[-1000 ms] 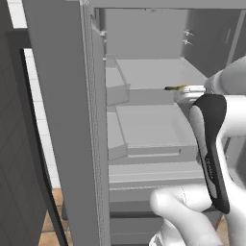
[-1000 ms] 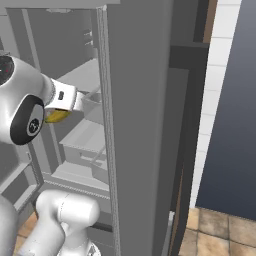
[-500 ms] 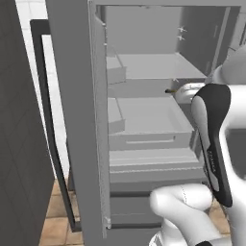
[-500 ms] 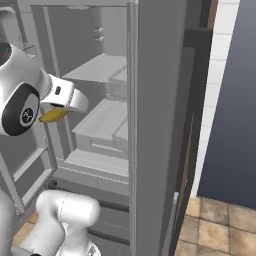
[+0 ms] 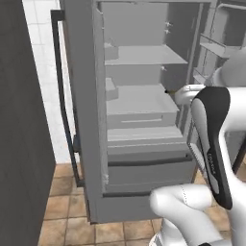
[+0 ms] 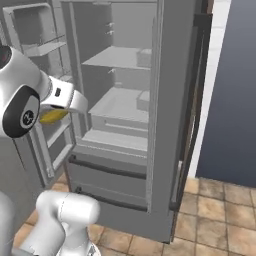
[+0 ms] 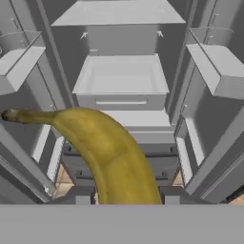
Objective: Pick the banana and tangerine from the fridge and place them inside the tupperware on the counter.
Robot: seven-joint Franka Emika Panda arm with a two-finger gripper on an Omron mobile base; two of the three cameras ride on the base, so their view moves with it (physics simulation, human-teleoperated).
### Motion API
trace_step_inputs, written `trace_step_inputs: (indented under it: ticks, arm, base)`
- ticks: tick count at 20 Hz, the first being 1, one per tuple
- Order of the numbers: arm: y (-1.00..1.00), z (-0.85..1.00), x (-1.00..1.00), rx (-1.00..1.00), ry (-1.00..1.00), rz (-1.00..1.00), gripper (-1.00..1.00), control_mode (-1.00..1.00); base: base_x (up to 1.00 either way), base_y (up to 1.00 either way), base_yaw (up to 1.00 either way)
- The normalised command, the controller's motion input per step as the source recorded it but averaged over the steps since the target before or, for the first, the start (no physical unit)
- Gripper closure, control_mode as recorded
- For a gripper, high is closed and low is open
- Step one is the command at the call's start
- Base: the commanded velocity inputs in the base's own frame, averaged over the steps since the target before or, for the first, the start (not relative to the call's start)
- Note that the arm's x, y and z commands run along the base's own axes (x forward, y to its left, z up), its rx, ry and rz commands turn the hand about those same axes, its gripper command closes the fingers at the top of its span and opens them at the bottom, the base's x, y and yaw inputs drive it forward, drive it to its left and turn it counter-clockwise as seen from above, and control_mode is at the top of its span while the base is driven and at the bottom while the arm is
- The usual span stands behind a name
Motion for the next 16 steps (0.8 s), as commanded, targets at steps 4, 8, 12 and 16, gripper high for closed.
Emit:
trace_step_inputs:
  ticks: [4, 8, 12, 16]
  arm:
    - [0.0, 0.0, 0.0, 0.0, 0.0, 0.0, 1.0, 1.0]
    - [0.0, 0.0, 0.0, 0.0, 0.0, 0.0, 1.0, 1.0]
    - [0.0, 0.0, 0.0, 0.0, 0.0, 0.0, 1.0, 1.0]
    - [0.0, 0.0, 0.0, 0.0, 0.0, 0.0, 1.0, 1.0]
  base:
    - [-0.91, 0.32, -0.23]
    - [-0.82, 0.43, -0.39]
    - [-0.78, 0.51, -0.56]
    - [-0.76, 0.55, -0.69]
